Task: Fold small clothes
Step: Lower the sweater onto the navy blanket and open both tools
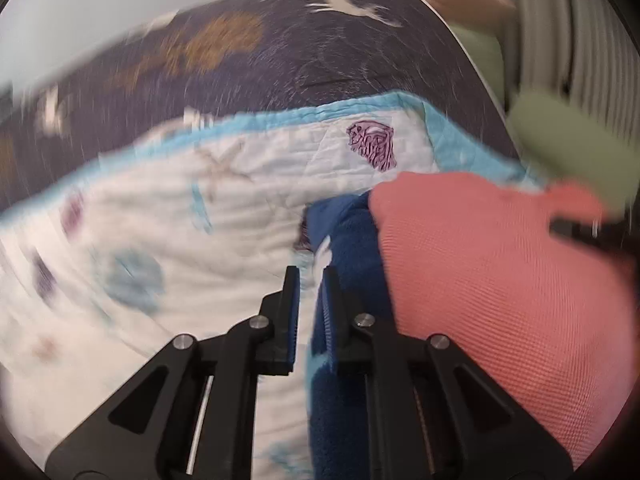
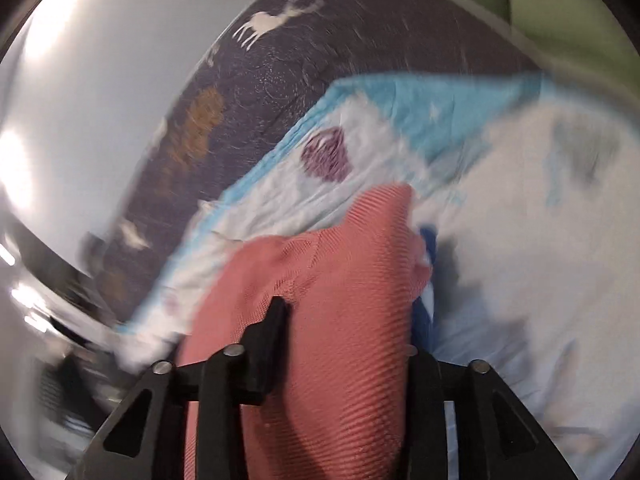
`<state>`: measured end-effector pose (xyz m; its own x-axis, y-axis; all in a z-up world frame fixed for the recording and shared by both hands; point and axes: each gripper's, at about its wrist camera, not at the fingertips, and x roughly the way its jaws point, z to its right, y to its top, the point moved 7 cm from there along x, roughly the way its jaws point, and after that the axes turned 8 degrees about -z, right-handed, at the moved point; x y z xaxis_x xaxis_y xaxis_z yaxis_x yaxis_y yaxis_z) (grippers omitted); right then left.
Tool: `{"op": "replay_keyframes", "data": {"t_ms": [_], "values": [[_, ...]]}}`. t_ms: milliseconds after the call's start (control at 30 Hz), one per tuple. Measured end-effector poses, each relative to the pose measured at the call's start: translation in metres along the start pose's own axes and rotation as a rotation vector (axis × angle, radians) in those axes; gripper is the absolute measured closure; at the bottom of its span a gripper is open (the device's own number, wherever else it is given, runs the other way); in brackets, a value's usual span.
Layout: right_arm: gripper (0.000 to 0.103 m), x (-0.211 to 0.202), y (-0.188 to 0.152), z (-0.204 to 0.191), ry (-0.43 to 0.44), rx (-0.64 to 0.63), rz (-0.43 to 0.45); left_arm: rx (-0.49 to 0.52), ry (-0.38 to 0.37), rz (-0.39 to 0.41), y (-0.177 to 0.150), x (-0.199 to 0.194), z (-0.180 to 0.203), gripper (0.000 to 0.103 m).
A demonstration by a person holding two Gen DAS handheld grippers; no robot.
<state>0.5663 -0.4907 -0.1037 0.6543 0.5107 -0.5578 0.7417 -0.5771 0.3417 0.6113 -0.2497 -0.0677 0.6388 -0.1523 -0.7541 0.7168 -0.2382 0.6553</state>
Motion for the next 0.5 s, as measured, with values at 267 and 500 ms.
{"op": "replay_keyframes", "data": {"t_ms": [267,500], "values": [[0.041,-0.038,-0.011,0.015,0.012,0.010,0.057,0.086,0.070,0.045,-0.003,-0.011,0.004,0.086],[0.039,-0.096,-0.039,0.007,-0.217,-0.032,0.284,0.082,0.032,0.069,-0.009,-0.025,-0.002,0.073]]}}
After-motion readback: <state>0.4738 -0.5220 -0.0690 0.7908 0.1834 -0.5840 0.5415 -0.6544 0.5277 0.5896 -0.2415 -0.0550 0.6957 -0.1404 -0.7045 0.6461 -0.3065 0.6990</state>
